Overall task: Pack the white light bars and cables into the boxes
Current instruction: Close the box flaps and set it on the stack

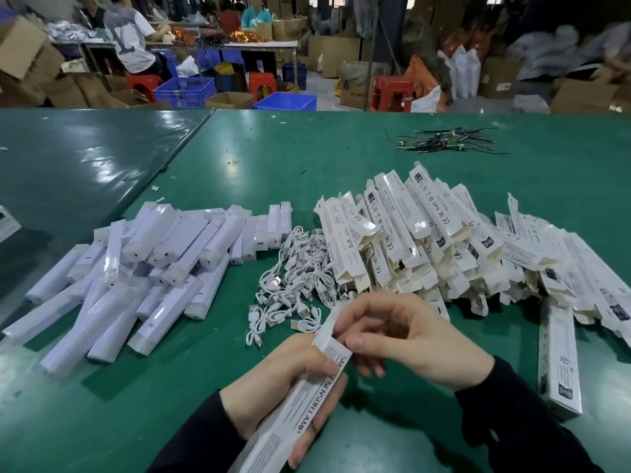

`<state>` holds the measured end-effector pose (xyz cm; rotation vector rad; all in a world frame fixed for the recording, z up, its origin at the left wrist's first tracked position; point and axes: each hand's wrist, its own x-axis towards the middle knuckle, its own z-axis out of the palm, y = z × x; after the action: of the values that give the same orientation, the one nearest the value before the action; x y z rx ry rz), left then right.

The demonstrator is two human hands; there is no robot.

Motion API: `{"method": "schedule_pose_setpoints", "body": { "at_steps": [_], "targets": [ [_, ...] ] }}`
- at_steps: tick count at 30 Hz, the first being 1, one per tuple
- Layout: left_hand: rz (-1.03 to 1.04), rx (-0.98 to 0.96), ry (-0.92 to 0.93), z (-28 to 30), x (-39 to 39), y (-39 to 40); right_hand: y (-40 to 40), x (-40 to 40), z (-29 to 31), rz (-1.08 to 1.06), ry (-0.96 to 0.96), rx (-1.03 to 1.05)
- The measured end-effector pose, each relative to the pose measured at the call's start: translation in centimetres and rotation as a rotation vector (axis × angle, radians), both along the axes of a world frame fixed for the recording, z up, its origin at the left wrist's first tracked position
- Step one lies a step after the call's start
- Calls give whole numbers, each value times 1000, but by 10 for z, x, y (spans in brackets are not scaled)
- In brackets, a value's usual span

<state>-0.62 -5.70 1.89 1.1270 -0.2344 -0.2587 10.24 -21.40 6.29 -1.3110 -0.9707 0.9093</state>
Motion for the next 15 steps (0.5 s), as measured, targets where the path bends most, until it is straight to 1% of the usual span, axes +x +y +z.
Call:
{"method": "schedule_pose_setpoints", "body": {
  "at_steps": [1, 4, 5, 9, 12, 13, 15],
  "targets": [
    [-9, -11, -1, 1, 0, -1, 0, 0, -1, -43, -13, -7],
    [-2, -75, 35, 1, 1, -2, 5, -1, -6, -287, -62, 36],
    [6, -107, 40, 0, 0, -1, 7, -1, -8, -317, -86, 53],
    [31, -191, 34, -3, 0, 0, 8, -1, -12, -259, -154, 34],
    [54, -136, 13, -4, 2, 2, 7, -3, -13, -203, -189, -5],
    [67, -118, 28, -4, 3, 3, 7, -3, -13, -199, -204, -17],
    [113, -94, 113, -6, 4, 4, 8, -3, -12, -259, -191, -13]
  ]
}}
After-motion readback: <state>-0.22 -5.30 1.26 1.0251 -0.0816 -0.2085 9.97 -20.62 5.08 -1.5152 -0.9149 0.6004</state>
